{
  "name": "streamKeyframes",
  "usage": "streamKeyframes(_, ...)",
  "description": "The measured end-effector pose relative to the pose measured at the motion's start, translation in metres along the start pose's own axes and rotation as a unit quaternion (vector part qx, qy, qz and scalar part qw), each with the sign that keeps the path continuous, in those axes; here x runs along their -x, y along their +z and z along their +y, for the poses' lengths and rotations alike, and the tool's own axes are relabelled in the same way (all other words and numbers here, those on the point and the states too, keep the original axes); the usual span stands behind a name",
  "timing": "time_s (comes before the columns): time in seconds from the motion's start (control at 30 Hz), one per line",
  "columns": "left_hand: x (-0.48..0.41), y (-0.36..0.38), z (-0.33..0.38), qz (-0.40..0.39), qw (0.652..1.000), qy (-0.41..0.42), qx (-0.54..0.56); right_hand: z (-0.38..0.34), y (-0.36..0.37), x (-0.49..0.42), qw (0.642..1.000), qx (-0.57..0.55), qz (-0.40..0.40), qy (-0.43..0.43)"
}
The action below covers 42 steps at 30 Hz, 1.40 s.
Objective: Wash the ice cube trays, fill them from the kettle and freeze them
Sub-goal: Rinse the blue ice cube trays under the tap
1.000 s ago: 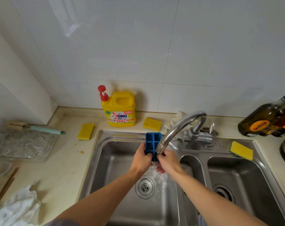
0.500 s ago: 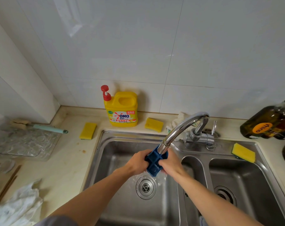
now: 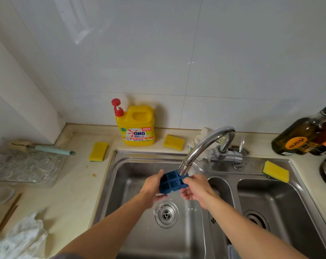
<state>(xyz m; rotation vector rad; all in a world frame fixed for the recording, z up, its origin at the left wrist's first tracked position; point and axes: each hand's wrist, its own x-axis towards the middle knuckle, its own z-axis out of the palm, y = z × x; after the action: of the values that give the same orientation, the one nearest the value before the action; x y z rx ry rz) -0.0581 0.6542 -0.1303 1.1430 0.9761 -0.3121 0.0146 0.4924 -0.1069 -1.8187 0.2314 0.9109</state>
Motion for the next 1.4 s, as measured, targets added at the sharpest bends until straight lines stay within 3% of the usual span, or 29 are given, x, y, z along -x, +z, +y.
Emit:
streamKeyframes(0.1, 0.004, 0.006, -0.001, 0.001, 0.998, -0.013, 0.068, 0.005, 0.006, 0.002, 0.999, -0.023, -0.036, 0.016)
streamKeyframes(0.23, 0.009, 0.002, 0.011, 0.081, 0.989, 0.116, -0.052, 0.007, 0.014, 0.004, 0.994, -0.072, -0.079, 0.033)
streamKeyframes(0.4, 0.011, 0.001, 0.014, 0.097, 0.952, 0.248, -0.149, -0.004, 0.007, 0.011, 0.983, -0.158, -0.072, 0.051)
streamKeyframes(0.47, 0.010, 0.007, 0.010, 0.063, 0.965, 0.230, -0.107, -0.009, 0.000, 0.015, 0.990, -0.135, -0.034, 0.028)
streamKeyframes(0.57, 0.006, 0.019, -0.003, 0.003, 0.993, 0.115, -0.013, -0.014, -0.017, 0.019, 0.996, -0.087, -0.004, -0.026)
streamKeyframes(0.67, 0.000, 0.034, -0.013, -0.049, 0.998, 0.042, 0.018, -0.014, -0.036, 0.023, 0.996, -0.074, 0.006, -0.050)
streamKeyframes(0.8, -0.003, 0.055, -0.008, -0.051, 0.998, 0.041, 0.013, -0.003, -0.054, 0.023, 0.996, -0.075, 0.030, -0.040)
streamKeyframes(0.93, 0.003, 0.057, 0.000, -0.021, 0.988, 0.109, -0.106, 0.013, -0.057, 0.023, 0.993, -0.112, 0.031, 0.029)
streamKeyframes(1.13, 0.025, 0.037, 0.005, 0.028, 0.964, 0.202, -0.169, 0.012, -0.035, 0.030, 0.980, -0.127, -0.120, 0.093)
streamKeyframes(1.27, 0.036, 0.020, 0.003, 0.021, 0.975, 0.166, -0.147, 0.002, -0.026, 0.033, 0.977, -0.087, -0.169, 0.095)
streamKeyframes(1.4, 0.032, 0.021, -0.006, -0.004, 0.996, 0.074, -0.052, -0.002, -0.029, 0.031, 0.987, -0.052, -0.129, 0.082)
